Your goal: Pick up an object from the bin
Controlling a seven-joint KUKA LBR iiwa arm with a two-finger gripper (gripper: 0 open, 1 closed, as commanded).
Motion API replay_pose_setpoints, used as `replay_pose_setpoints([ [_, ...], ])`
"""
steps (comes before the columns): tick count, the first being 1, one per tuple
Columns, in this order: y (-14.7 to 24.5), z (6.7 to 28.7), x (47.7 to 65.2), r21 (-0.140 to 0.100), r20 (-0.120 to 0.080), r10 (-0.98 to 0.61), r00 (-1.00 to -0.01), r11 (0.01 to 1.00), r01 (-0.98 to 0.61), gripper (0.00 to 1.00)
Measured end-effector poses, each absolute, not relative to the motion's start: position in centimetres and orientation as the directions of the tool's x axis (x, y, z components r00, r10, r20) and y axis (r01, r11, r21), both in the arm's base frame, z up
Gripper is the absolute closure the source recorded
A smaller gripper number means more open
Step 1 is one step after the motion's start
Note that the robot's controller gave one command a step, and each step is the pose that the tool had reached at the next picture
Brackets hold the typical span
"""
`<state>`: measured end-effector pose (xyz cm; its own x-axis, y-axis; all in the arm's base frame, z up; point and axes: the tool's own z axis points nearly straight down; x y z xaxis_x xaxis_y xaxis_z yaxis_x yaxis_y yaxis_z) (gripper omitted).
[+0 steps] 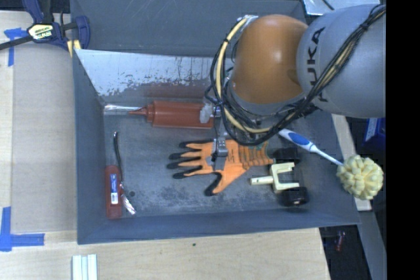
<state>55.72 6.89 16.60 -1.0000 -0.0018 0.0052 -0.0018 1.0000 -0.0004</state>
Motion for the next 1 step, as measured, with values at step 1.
replay_pose_setpoints([
  [1, 6.88, 17.09, 55.89, 0.001, -0.003, 0.000, -1.000, 1.000, 0.000, 0.00],
])
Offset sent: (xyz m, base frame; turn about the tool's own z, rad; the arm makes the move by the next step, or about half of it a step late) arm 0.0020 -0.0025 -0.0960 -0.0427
